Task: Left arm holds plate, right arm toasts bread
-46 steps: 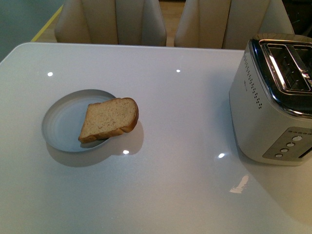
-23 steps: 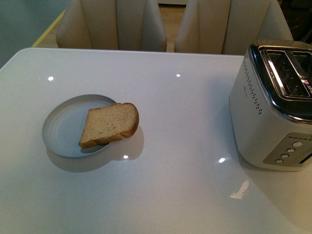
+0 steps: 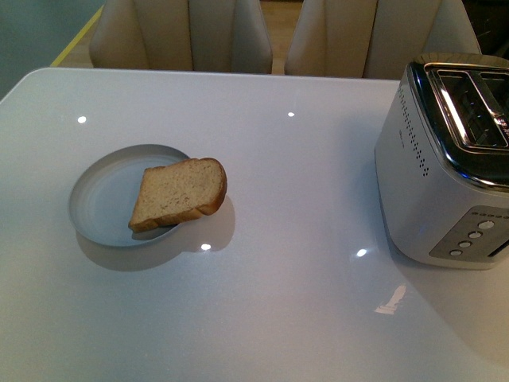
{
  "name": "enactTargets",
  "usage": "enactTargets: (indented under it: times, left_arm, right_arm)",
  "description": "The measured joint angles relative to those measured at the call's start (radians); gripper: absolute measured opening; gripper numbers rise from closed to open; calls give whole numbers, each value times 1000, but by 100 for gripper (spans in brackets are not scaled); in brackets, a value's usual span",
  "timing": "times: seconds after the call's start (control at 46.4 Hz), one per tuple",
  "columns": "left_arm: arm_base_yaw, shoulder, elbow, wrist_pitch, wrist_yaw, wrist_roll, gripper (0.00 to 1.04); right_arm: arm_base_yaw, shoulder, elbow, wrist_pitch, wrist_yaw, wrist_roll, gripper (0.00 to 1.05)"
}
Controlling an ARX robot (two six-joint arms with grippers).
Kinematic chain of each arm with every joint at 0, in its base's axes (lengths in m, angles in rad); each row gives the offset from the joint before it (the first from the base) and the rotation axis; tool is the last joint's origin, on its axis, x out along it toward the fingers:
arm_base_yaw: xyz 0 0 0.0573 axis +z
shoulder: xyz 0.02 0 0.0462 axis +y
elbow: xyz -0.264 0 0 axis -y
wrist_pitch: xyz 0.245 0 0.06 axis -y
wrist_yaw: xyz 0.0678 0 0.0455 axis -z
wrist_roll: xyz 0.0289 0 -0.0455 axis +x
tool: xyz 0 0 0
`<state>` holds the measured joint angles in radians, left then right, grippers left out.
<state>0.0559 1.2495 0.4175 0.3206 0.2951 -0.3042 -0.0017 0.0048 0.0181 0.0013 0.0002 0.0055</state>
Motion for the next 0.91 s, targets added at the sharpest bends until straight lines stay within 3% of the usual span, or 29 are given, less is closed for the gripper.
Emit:
enactTargets:
  times: [0.453,0.69,0.906]
  left_arm:
    - [-85,561,293,118,-90,5,97]
    - [-24,776,428,119,-99,-38,97]
    - [13,964,546,89,-165,-50,97]
  right_arm:
    - [0,0,0,0,0,0,96]
    - [0,0,0,0,0,0,96]
    - [0,0,0,0,0,0,96]
